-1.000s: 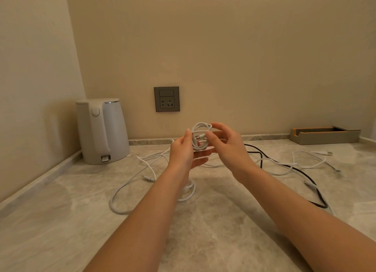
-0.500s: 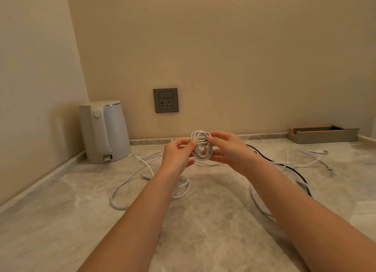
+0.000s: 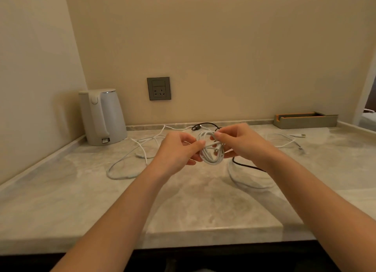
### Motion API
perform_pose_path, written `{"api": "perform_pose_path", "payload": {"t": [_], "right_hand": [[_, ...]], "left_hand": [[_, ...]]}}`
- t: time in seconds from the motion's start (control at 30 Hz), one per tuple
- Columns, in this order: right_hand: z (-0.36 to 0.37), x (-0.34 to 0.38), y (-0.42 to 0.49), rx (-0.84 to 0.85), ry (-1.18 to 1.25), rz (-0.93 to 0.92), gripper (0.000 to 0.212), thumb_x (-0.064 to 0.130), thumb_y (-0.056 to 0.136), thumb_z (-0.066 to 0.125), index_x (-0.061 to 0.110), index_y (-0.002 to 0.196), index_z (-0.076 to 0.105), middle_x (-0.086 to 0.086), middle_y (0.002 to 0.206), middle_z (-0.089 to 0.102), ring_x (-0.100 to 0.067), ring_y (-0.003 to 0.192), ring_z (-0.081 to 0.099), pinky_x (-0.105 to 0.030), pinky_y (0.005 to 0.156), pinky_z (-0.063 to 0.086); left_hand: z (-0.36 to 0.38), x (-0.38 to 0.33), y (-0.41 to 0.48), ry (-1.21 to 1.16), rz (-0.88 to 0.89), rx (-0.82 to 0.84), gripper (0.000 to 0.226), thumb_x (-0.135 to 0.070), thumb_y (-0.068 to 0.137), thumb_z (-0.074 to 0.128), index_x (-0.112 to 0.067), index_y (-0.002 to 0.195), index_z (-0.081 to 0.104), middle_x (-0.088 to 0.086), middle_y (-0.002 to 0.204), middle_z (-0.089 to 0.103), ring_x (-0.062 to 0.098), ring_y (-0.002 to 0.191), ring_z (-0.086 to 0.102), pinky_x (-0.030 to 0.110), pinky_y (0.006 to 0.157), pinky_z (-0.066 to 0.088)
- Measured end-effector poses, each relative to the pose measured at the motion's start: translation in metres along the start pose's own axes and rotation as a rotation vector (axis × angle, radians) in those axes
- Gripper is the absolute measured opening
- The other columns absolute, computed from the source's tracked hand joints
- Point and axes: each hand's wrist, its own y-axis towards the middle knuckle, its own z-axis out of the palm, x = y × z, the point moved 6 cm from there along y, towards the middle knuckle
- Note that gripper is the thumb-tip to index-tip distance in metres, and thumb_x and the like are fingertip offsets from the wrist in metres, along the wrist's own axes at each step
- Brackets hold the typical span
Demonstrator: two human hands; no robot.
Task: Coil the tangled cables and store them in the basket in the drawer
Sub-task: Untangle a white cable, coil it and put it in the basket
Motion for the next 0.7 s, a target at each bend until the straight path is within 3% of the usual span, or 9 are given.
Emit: {"api": "perform_pose_path", "payload": {"t": [0.13, 0.33, 0.47, 0.57, 0.7], "right_hand": [[-0.016, 0.001, -0.037, 0.037, -0.092, -0.035, 0.02, 0.021, 0.094, 0.057, 0.009, 0.095, 0.072, -0.017, 0.089, 0.069, -0.013, 0.071, 0.058, -0.022, 0.062, 0.051], [-0.046, -0.005, -0.098, 0.066, -0.207, -0.027, 0.018, 0.025, 0.092, 0.058, 0.015, 0.094, 0.073, -0.005, 0.083, 0.073, -0.008, 0.069, 0.065, -0.018, 0.061, 0.053], [-0.067, -0.02, -0.143, 0.089, -0.242, 0.01, 0.018, 0.024, 0.091, 0.059, 0.013, 0.097, 0.073, -0.005, 0.084, 0.073, -0.012, 0.072, 0.066, -0.019, 0.062, 0.054], [-0.079, -0.04, -0.172, 0.114, -0.252, 0.057, 0.019, 0.023, 0.09, 0.06, 0.012, 0.099, 0.073, -0.007, 0.084, 0.073, -0.014, 0.074, 0.066, -0.02, 0.064, 0.055], [-0.093, -0.08, -0.209, 0.166, -0.279, 0.142, 0.022, 0.024, 0.089, 0.062, 0.01, 0.102, 0.072, -0.007, 0.088, 0.073, -0.019, 0.081, 0.069, -0.024, 0.069, 0.057]], "left_hand": [[0.023, -0.013, -0.033, -0.021, -0.027, 0.123, 0.004, -0.014, 0.089, 0.064, -0.012, 0.091, 0.061, 0.007, 0.07, 0.071, 0.009, 0.056, 0.067, 0.019, 0.052, 0.052], [0.064, -0.025, -0.078, 0.015, -0.036, 0.299, 0.016, -0.016, 0.089, 0.064, -0.007, 0.103, 0.062, 0.011, 0.079, 0.074, 0.015, 0.068, 0.071, 0.019, 0.055, 0.054], [0.104, -0.022, -0.108, -0.032, -0.073, 0.419, 0.015, -0.011, 0.09, 0.063, -0.005, 0.103, 0.062, 0.014, 0.079, 0.073, 0.014, 0.063, 0.069, 0.019, 0.053, 0.053], [0.134, -0.009, -0.126, -0.04, -0.102, 0.484, 0.009, -0.01, 0.09, 0.062, -0.007, 0.099, 0.063, 0.006, 0.072, 0.072, 0.012, 0.059, 0.068, 0.019, 0.052, 0.051], [0.177, 0.013, -0.152, 0.003, -0.144, 0.583, 0.009, -0.013, 0.09, 0.062, -0.008, 0.097, 0.065, 0.004, 0.075, 0.073, 0.013, 0.068, 0.071, 0.019, 0.056, 0.054]]}}
